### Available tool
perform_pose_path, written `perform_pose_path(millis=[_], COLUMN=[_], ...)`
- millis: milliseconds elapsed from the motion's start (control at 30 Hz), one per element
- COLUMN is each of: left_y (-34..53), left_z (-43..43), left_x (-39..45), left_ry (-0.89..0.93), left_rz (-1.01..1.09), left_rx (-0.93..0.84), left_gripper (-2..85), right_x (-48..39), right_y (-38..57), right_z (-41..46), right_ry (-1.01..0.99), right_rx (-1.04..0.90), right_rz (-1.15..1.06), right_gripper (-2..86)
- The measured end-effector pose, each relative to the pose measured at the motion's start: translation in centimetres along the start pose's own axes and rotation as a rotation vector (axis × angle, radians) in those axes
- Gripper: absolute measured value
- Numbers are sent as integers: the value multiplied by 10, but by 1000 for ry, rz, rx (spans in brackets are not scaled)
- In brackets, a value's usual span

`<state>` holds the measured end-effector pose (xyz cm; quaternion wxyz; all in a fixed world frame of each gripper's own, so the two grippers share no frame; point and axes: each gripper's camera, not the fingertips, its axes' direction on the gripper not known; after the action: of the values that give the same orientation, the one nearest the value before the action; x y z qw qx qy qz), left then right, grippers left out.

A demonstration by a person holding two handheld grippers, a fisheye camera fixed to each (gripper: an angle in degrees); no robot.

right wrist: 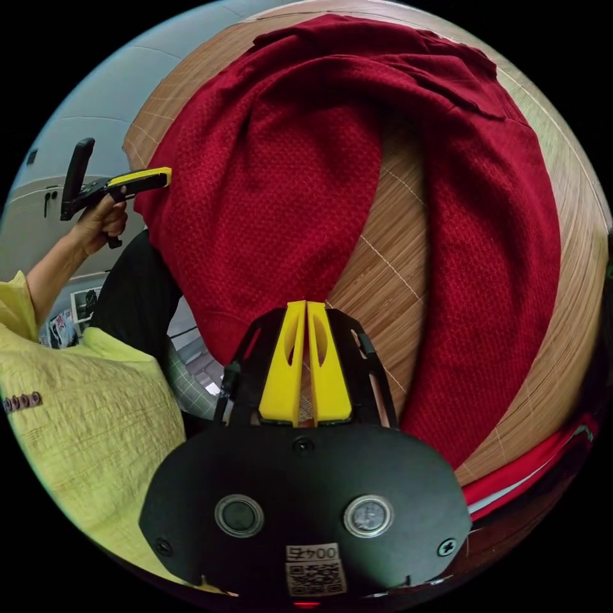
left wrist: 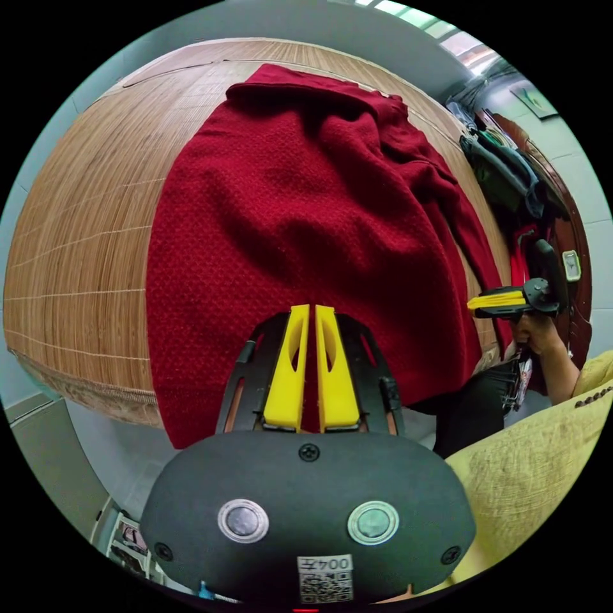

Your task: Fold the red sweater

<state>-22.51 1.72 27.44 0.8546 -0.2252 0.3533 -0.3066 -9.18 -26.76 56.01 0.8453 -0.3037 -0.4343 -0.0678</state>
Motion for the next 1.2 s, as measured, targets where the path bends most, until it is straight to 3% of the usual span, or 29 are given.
perform_pose_path(millis=[367,433,533,600,767,900,1200], left_y=[60,70,76,103,199,265,271], left_z=[2,2,-7,-38,-78,-69,-36], left_x=[-2,-17,-51,-77,-154,-206,-221], left_ry=[-48,24,242,335,411,517,476], left_rz=[60,29,-33,-63,-204,-347,-422], left_rx=[183,230,212,308,468,522,470], left_gripper=[23,25,37,54,84,97,117], right_x=[-26,-9,25,41,50,43,49], right_y=[100,125,183,254,368,416,443], right_z=[4,2,-13,-17,5,14,15], right_ry=[219,120,-249,-447,-591,-623,-548], right_rx=[288,385,522,741,900,921,894], right_rz=[64,162,307,409,515,530,534], right_gripper=[-5,-3,10,55,98,107,110])
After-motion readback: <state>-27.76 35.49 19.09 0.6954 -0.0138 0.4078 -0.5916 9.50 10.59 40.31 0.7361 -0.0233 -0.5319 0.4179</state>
